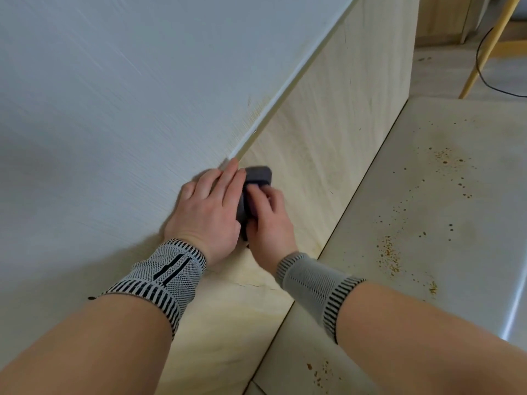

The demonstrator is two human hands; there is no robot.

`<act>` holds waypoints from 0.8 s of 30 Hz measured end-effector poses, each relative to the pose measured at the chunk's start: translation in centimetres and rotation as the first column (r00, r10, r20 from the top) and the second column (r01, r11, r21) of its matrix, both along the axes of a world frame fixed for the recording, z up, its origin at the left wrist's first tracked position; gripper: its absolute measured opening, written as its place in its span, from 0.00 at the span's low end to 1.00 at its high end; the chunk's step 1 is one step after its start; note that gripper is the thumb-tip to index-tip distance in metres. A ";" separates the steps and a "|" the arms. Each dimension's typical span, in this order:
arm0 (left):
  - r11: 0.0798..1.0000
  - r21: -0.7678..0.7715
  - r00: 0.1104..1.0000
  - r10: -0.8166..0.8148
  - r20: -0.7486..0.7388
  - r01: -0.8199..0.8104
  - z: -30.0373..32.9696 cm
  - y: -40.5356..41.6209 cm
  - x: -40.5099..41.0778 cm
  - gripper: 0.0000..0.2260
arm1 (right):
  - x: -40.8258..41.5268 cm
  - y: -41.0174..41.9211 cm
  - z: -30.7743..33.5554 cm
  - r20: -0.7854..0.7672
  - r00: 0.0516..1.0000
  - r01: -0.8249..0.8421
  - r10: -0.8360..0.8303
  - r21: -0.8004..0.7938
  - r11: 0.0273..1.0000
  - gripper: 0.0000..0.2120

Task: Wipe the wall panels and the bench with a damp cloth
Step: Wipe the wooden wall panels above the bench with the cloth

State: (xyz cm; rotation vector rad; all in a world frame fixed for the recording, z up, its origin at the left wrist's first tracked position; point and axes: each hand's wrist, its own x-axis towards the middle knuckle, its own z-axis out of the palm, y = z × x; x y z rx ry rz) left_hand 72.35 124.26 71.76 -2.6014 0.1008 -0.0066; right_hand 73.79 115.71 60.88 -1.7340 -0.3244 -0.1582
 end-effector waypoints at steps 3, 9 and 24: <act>0.998 0.028 0.998 -0.063 0.028 0.062 -0.2 0.5 0.2 0.35 | 2.4 -0.2 -0.5 -0.314 0.948 0.084 -0.059 0.065 0.994 0.31; 0.993 0.098 0.998 -0.069 0.004 0.068 -0.3 0.5 -0.1 0.33 | 1.1 0.1 -0.9 -0.702 0.711 -0.011 -0.045 -0.075 0.997 0.38; 0.988 0.141 0.997 -0.061 -0.046 0.067 -0.2 0.3 -0.1 0.32 | -1.5 1.1 -2.7 -0.734 0.679 -0.055 -0.017 -0.074 0.996 0.35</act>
